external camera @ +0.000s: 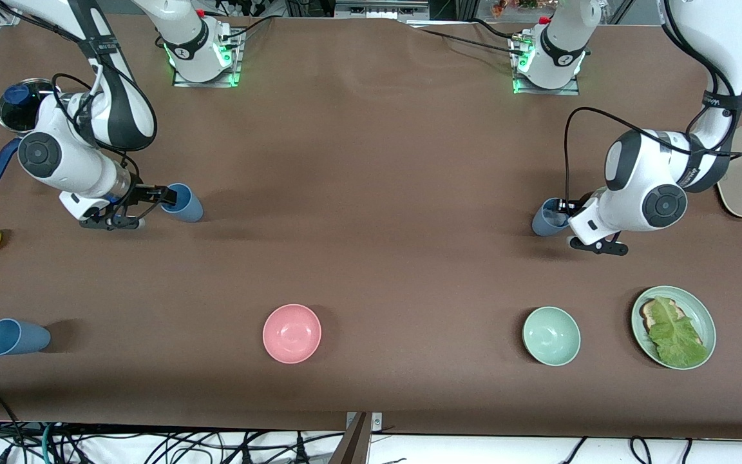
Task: Stack blue cups with both arms
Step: 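Grasp one upright blue cup with each gripper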
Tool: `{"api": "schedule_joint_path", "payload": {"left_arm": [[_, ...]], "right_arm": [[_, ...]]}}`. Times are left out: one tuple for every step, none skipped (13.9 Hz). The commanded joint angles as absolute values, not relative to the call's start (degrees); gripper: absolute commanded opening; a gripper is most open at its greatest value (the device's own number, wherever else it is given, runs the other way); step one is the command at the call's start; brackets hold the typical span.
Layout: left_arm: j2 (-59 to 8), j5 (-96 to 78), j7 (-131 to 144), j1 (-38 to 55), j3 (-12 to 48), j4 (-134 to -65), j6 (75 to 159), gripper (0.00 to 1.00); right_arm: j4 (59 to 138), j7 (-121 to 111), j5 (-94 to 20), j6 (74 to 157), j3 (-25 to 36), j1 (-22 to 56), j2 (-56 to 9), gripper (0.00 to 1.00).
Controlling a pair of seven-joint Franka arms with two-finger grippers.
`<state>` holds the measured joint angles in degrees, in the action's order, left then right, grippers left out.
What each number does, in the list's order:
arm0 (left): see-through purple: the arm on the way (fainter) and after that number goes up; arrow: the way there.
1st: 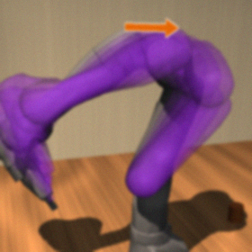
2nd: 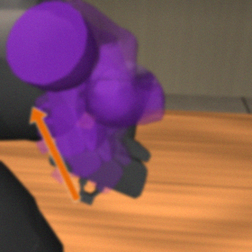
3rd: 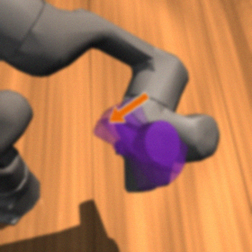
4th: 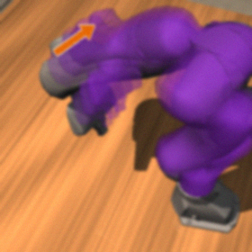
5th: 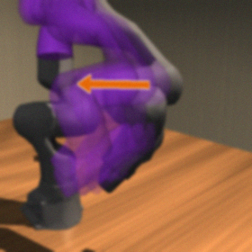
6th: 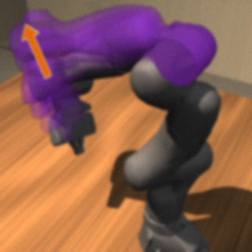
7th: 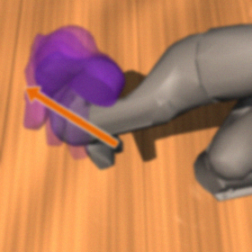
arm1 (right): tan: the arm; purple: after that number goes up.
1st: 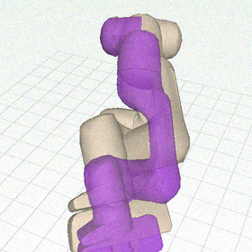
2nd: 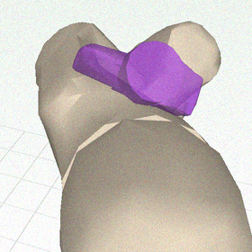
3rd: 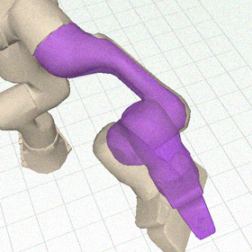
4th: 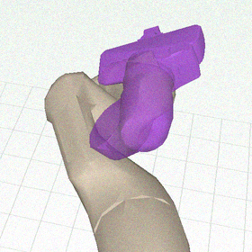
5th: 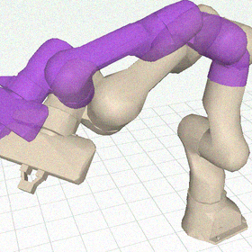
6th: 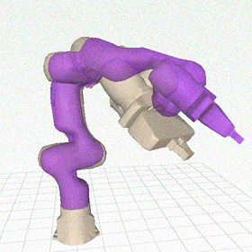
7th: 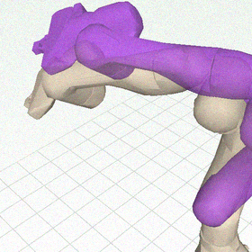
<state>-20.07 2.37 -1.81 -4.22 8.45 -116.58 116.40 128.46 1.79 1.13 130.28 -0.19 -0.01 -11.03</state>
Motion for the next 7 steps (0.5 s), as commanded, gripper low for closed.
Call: {"api": "schedule_joint_path", "payload": {"left_arm": [[-21.1,3.1,-1.7,-4.0,8.7,-116.5,118.1,0.00],[-21.2,3.1,-1.7,-4.3,8.7,-116.4,118.1,0.00],[-21.1,3.0,-1.7,-4.3,8.7,-116.3,118.0,0.00],[-20.9,3.1,-1.7,-4.0,8.7,-115.6,117.8,0.00],[-20.5,3.0,-1.4,-3.8,9.3,-114.7,117.3,0.00],[-20.5,3.0,-0.7,-3.8,11.3,-113.1,116.6,0.00],[-20.6,3.0,0.9,-3.6,13.8,-111.1,113.6,0.00]], "right_arm": [[129.6,1.3,1.8,131.7,-0.6,-0.4,-11.2,0.90],[129.6,1.4,1.8,131.7,-0.6,-0.4,-11.5,0.66],[129.6,1.5,1.8,131.7,-0.7,-0.4,-11.7,0.37],[129.5,1.6,1.7,131.7,-0.7,-0.4,-12.0,0.20],[129.4,1.8,1.4,131.5,-0.7,-0.4,-12.0,0.01],[129.3,2.2,1.4,131.3,-0.7,-0.4,-12.0,0.00],[129.1,2.4,1.3,131.2,-0.7,-0.4,-12.0,0.00]]}}
